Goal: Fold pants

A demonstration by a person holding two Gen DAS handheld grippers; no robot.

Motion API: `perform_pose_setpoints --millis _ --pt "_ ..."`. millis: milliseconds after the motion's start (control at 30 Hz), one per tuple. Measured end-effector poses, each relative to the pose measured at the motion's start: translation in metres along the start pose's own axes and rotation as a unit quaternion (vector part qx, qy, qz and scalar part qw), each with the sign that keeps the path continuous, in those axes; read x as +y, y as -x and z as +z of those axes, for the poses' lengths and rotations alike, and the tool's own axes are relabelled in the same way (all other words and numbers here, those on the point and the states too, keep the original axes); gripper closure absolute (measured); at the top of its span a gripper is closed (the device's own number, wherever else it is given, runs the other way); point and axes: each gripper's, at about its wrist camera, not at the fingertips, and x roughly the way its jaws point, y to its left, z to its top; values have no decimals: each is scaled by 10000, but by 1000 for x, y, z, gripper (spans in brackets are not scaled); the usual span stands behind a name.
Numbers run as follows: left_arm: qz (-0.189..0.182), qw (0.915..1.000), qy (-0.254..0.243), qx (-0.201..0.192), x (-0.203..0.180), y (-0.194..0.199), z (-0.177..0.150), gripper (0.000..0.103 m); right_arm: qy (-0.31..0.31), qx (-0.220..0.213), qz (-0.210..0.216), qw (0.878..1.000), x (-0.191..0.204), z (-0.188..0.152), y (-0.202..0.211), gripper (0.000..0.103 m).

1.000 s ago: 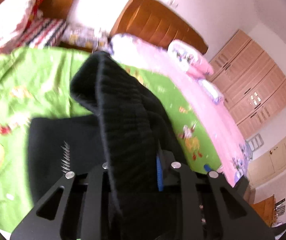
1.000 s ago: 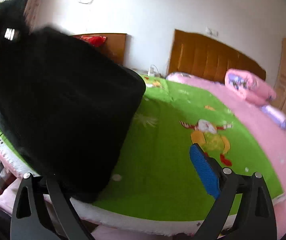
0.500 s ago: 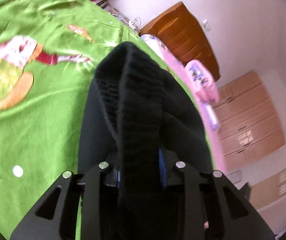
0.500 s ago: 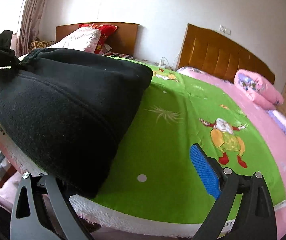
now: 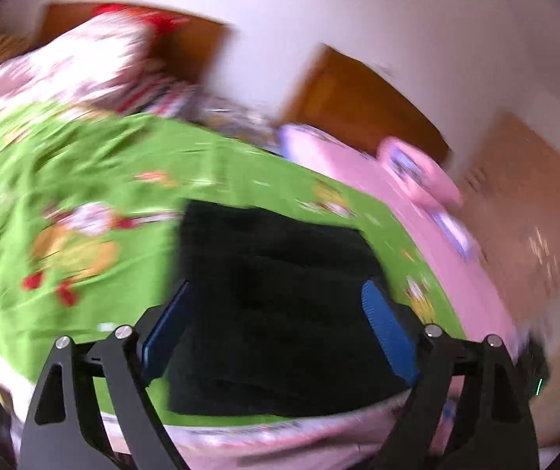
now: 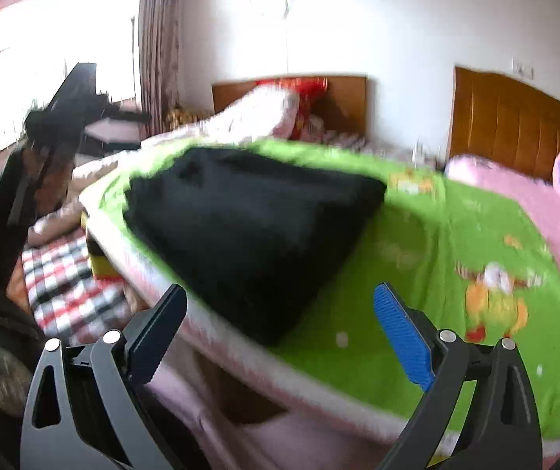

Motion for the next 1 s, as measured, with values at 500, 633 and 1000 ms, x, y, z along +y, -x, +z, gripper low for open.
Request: perform_pose_setpoints --millis 500,633,1000 --pt "454 9927 -1001 493 -26 -77 -53 8 -144 1243 -489 9909 -7 -35 -71 6" --pt "537 9920 -1041 469 -29 -73 -56 7 -349 732 -107 9966 -11 -13 -38 6" --pt "292 9932 -787 809 -32 -84 21 2 -42 936 1732 9804 -43 89 -109 5"
